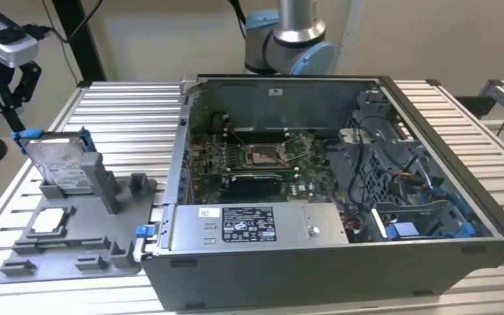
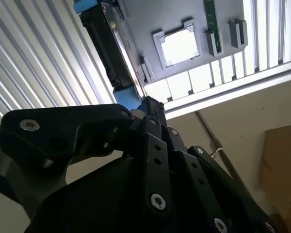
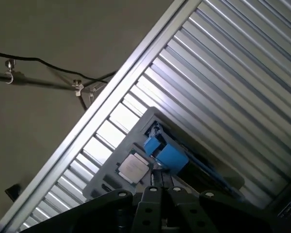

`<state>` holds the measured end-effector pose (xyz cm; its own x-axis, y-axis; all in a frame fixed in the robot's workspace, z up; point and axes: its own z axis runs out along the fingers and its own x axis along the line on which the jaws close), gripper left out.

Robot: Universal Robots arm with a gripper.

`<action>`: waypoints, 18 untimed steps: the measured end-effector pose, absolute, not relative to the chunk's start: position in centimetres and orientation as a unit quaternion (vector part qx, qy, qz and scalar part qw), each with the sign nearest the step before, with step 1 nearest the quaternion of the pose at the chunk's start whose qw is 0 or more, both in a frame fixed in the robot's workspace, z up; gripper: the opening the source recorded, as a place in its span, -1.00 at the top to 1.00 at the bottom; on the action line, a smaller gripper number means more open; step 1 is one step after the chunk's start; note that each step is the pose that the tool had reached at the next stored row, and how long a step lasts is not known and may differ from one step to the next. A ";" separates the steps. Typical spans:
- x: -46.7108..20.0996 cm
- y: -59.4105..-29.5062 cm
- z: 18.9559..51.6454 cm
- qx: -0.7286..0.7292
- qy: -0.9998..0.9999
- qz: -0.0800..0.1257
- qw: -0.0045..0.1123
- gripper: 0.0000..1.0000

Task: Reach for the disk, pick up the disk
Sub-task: 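Pick up the disk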

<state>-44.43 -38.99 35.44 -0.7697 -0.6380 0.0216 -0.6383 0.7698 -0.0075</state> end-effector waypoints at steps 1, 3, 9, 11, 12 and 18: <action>-44.4 -39.0 35.4 0.346 -0.938 0.008 0.009 1.00; -44.4 -39.0 35.4 0.361 -0.932 0.009 0.009 1.00; -44.4 -38.9 35.4 0.407 -0.913 0.010 0.009 1.00; -44.4 -38.9 35.4 0.421 -0.907 0.010 0.009 1.00; -44.4 -38.8 35.4 0.427 -0.904 0.010 0.009 1.00; -44.4 -38.6 35.4 0.461 -0.887 0.011 0.009 1.00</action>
<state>-44.43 -38.63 35.44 -0.5739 -0.8185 0.0261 -0.8189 0.5738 -0.0120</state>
